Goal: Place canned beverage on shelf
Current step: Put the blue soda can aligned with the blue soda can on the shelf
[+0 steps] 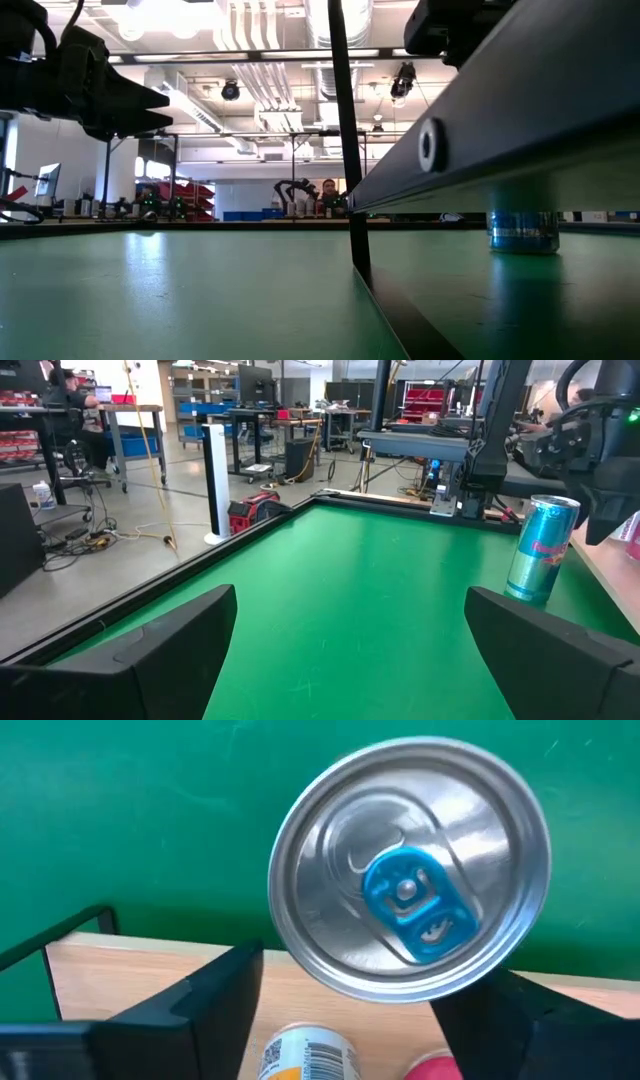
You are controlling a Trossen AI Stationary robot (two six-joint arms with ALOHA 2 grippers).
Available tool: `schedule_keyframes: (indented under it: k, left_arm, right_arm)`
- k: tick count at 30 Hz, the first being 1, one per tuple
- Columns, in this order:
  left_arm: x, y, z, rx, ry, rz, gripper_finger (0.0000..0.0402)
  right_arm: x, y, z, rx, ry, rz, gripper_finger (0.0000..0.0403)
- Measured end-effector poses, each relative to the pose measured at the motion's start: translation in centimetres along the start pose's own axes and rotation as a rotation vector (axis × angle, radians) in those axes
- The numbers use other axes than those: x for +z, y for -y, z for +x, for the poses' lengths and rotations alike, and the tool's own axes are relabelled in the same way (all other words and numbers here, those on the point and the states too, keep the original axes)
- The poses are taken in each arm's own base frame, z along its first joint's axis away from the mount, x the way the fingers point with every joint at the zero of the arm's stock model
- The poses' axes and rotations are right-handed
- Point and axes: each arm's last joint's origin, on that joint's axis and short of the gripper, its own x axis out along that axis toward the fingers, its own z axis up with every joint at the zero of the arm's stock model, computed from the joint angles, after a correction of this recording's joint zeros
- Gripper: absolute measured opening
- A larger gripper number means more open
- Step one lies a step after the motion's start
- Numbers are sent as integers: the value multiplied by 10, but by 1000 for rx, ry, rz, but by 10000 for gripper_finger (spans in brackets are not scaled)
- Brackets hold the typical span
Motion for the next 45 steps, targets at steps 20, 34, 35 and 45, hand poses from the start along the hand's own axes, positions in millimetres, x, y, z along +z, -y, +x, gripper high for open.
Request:
schedule_keyframes:
  k: [20,34,35,45]
  left_arm:
    - [0,0,0,0,0,0,378]
    - [0,0,0,0,0,0,378]
    - [0,0,0,0,0,0,378]
    - [0,0,0,0,0,0,378]
  right_arm:
    - [29,-5,-3,1,16,319,339]
    - [31,0,-3,-38,54,488,332]
    - [31,0,-3,-38,57,499,329]
    - [34,4,2,-48,114,495,324]
